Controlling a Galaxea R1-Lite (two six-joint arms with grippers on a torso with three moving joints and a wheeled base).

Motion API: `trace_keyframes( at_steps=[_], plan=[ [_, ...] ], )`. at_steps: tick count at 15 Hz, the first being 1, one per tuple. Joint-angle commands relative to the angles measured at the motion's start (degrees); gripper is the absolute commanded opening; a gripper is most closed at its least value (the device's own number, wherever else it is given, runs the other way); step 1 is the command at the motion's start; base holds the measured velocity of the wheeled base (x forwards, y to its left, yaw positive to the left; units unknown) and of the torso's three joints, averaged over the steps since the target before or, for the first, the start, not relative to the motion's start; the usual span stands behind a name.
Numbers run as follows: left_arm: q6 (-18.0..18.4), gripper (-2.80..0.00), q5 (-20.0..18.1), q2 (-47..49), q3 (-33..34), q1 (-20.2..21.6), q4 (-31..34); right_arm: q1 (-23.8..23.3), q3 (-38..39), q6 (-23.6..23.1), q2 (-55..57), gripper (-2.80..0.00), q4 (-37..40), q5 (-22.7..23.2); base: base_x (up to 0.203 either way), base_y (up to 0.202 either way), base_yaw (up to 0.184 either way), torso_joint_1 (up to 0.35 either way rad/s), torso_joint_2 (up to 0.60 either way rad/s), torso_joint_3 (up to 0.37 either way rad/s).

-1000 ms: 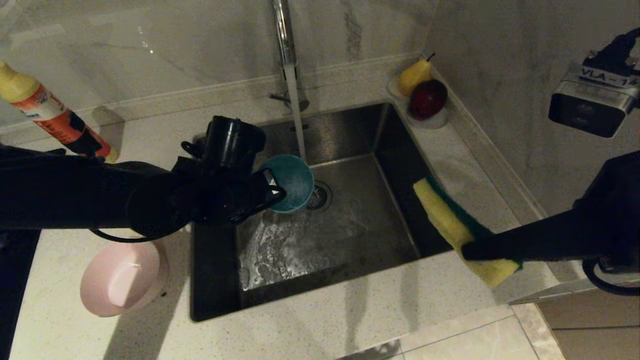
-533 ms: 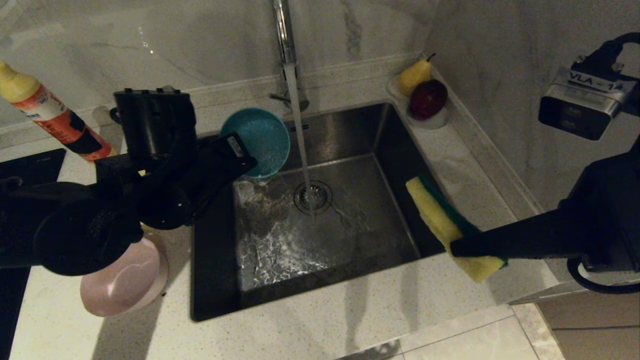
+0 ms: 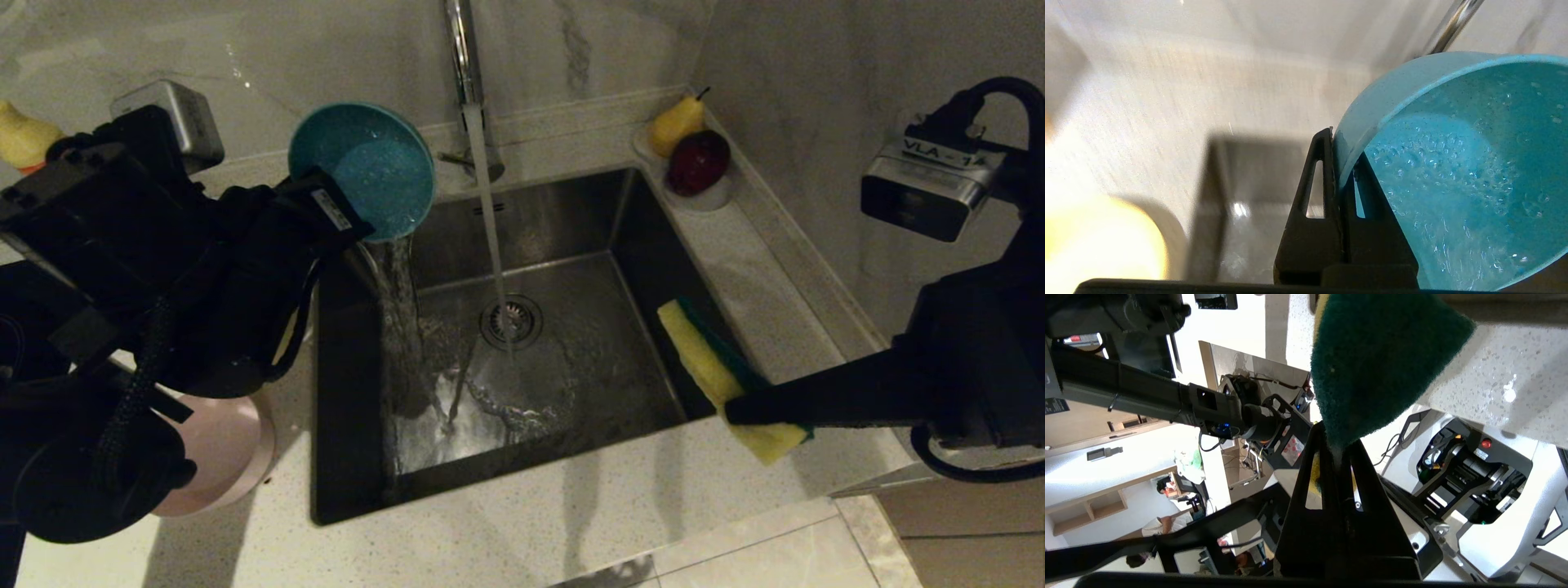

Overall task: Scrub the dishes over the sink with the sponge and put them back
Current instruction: Rinse the bowl

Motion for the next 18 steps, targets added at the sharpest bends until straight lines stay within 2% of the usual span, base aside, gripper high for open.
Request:
trace_keyframes(
  at_steps=[1, 3, 9, 18],
  plan=[
    [5.3, -2.80, 0.0, 0.2, 1.9, 0.0, -10.2, -0.1, 1.2, 0.1, 0.8, -2.80, -0.9, 0.1, 0.000, 0.000, 0.000, 0.000, 0.00, 0.000],
    [9.5, -2.80, -0.4, 0.9, 3.1, 0.0, -17.3, -0.1, 1.3, 0.2, 0.9, -2.80, -1.8, 0.1, 0.000, 0.000, 0.000, 0.000, 0.00, 0.000],
    [16.7, -2.80, -5.7, 0.8, 4.0, 0.0, -17.6, -0.3, 1.5, 0.1, 1.7, -2.80, -1.9, 0.1, 0.000, 0.000, 0.000, 0.000, 0.00, 0.000],
    [18.2, -2.80, -6.8, -2.0, 2.9, 0.0, -17.6, -0.3, 0.8, 0.1, 2.2, -2.80, -2.0, 0.6, 0.000, 0.000, 0.000, 0.000, 0.00, 0.000]
  ],
)
